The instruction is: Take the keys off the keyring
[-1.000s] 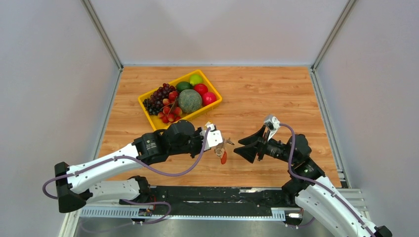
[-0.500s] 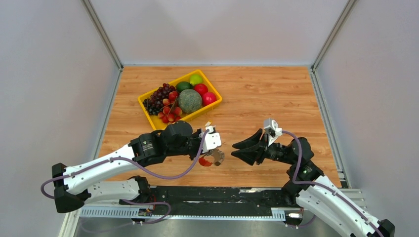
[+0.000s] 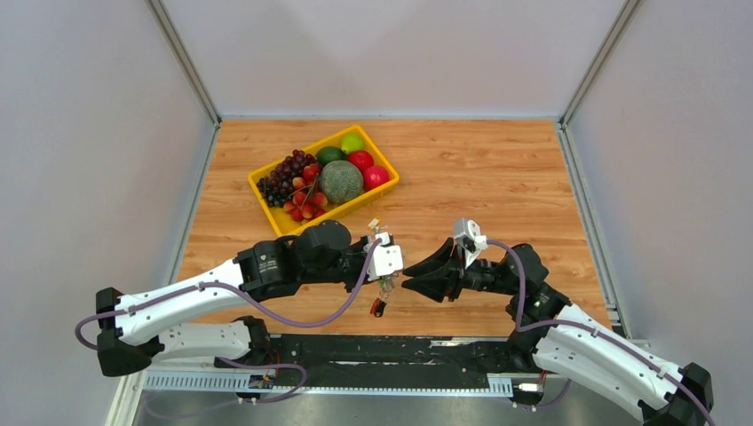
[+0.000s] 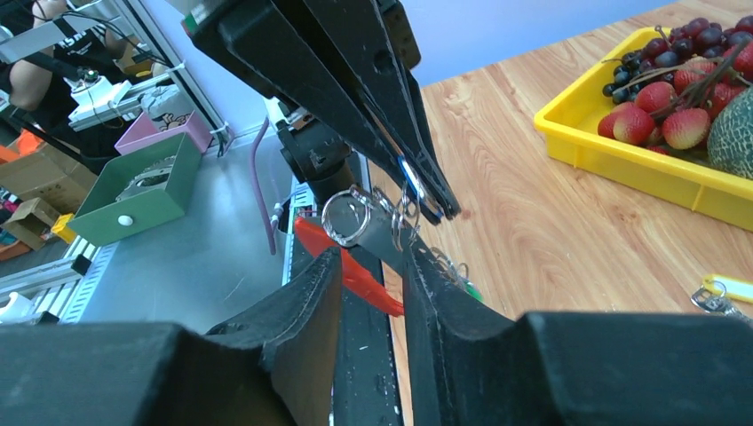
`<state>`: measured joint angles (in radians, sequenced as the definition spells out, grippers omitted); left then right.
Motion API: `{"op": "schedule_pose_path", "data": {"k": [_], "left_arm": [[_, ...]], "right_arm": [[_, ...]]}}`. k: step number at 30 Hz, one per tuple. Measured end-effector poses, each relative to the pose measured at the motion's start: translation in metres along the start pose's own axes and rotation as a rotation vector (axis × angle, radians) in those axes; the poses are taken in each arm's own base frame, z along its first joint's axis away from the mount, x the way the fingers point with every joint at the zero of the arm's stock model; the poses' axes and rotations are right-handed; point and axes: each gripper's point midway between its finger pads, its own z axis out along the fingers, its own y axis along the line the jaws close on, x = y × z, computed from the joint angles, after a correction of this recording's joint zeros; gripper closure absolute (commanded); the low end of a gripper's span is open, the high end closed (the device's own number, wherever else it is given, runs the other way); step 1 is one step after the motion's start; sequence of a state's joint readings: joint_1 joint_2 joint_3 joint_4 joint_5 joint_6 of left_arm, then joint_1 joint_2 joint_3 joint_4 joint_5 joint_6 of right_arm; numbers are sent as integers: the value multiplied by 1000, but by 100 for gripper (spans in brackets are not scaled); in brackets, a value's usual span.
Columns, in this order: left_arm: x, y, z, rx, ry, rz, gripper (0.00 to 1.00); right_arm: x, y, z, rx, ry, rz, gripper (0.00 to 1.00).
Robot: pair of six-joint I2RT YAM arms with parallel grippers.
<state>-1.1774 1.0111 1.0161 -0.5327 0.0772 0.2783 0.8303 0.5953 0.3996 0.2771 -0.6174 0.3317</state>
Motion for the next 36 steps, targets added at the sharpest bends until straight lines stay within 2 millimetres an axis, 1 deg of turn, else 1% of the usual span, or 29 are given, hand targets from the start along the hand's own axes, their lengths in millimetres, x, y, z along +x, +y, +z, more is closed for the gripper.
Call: {"op": "schedule_pose_path", "data": {"k": [3,6,8,10,12,13,14,15,16,18,24,28,32,36], "left_arm": [[-1,-4,2,13,2,6,100],[-2,-8,3,24,2,11,100],[-3,-10,4,29,1,15,100],[-3,-12,4,31,3,18,100],[-4,-13,4,34,3,22,100],[-4,-14,4,37,2,23,100],[-5,-15,4,38,2,25,100],[-6,-15,4,38,0,26,100],[-7,-15,4,37,-1,28,100],[-9,-14,4,27,-2,30,100],[-10,-11,4,9,1,32,100],[-9,-10,4,4,3,33,100],[-10,-10,4,1,3,33,100],[-13,-10,3,2,-5,34,100]], "right_arm": [[-2,4,4,-12,-6,-15,70],[-2,6,8,-21,-4,-25,75],[0,8,10,-25,1,-29,81],[0,8,12,-25,2,-38,90],[0,8,12,-22,0,-44,92],[0,8,13,-21,0,-45,90],[0,8,13,-19,-1,-47,85],[0,8,13,-17,-1,-48,74],[-1,7,13,-12,-4,-51,67],[-2,8,13,-11,-9,-59,61],[-4,10,11,-12,-13,-70,60],[-4,9,10,-6,-14,-72,62],[-4,7,8,9,-15,-82,63],[-4,3,6,38,-16,-88,62]]}}
